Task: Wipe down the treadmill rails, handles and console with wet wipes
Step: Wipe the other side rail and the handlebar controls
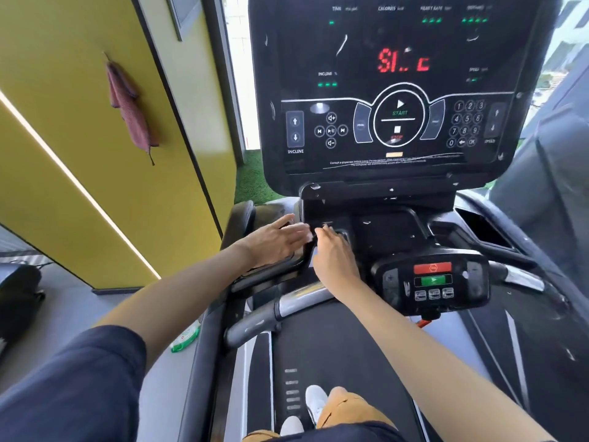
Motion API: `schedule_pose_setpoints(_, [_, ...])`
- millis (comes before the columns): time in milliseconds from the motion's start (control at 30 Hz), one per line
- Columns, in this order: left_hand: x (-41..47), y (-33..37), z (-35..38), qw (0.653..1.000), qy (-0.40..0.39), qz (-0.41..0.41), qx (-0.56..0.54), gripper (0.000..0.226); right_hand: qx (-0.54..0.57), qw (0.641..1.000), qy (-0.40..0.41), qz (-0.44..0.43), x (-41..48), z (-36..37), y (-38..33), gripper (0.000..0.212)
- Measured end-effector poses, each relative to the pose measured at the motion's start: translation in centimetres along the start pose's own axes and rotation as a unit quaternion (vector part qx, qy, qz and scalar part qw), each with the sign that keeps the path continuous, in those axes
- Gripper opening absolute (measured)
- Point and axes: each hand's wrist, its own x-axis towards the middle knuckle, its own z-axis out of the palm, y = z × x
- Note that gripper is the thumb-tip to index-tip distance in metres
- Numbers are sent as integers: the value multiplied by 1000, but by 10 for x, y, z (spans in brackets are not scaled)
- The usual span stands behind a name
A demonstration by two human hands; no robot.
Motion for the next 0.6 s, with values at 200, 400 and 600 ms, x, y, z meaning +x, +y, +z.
schedule_pose_setpoints(200, [-49,4,12,974,42,-184,-125,54,-18,998,-50,-15,-1,-3,0,15])
schedule_pose_setpoints(400, [-44,11,-33,443,104,-581,-675,34,-60,987,-134,-71,-1,-4,-5,14])
schedule_pose_setpoints(600, [-71,40,-57,33,191,-574,-796,34,-14,974,-63,-216,-10,-9,-3,29])
